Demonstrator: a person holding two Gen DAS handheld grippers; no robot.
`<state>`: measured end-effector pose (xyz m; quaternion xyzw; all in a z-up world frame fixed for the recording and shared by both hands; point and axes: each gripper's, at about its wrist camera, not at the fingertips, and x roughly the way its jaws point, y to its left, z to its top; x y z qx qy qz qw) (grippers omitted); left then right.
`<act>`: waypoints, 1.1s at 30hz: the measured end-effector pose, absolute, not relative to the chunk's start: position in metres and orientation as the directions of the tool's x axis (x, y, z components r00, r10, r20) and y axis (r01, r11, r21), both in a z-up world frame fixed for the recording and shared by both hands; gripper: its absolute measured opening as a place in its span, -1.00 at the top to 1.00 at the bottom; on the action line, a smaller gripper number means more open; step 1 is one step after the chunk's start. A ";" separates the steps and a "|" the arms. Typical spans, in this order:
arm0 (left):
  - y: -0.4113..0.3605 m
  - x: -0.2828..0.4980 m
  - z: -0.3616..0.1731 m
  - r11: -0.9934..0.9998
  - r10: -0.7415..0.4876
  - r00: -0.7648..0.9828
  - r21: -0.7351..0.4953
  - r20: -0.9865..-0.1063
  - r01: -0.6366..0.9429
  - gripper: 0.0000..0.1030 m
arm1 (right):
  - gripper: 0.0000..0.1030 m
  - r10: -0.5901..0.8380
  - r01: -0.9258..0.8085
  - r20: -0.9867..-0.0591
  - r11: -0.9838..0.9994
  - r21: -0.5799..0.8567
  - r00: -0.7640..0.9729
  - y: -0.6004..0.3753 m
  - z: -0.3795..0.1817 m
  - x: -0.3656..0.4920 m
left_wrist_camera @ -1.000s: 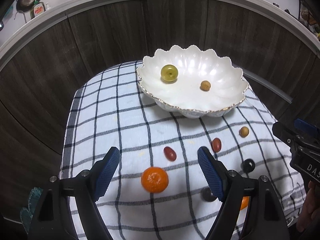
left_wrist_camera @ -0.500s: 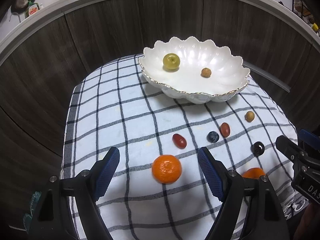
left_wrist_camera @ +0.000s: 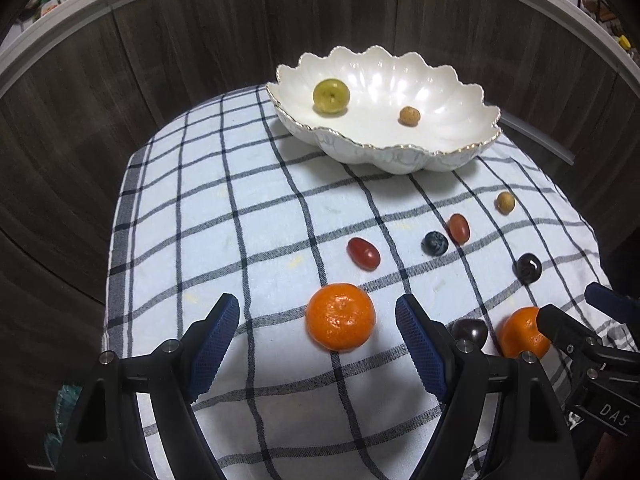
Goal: Organize fruits
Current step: 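Move the left tool to the mandarin while the right tool reaches the other mandarin, then close the left tool on one mandarin while the right tool grasps the other mandarin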
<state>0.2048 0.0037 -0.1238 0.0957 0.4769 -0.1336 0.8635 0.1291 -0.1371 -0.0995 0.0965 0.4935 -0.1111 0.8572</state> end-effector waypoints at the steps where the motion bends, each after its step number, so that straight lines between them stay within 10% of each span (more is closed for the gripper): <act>1: 0.004 0.205 -0.126 0.945 -0.141 0.506 0.037 -0.851 0.324 -0.56 | -0.56 -0.094 0.288 -0.870 0.956 0.056 0.484 -0.137 -0.101 0.129; 20: 0.001 0.217 -0.154 0.931 -0.167 0.447 0.008 -0.879 0.365 -0.27 | -0.54 -0.058 0.270 -0.910 0.961 0.060 0.410 -0.129 -0.129 0.136; 33: -0.004 0.219 -0.167 0.917 -0.196 0.411 -0.018 -0.890 0.398 0.16 | 0.09 0.019 0.228 -0.916 0.966 0.120 0.401 -0.124 -0.139 0.141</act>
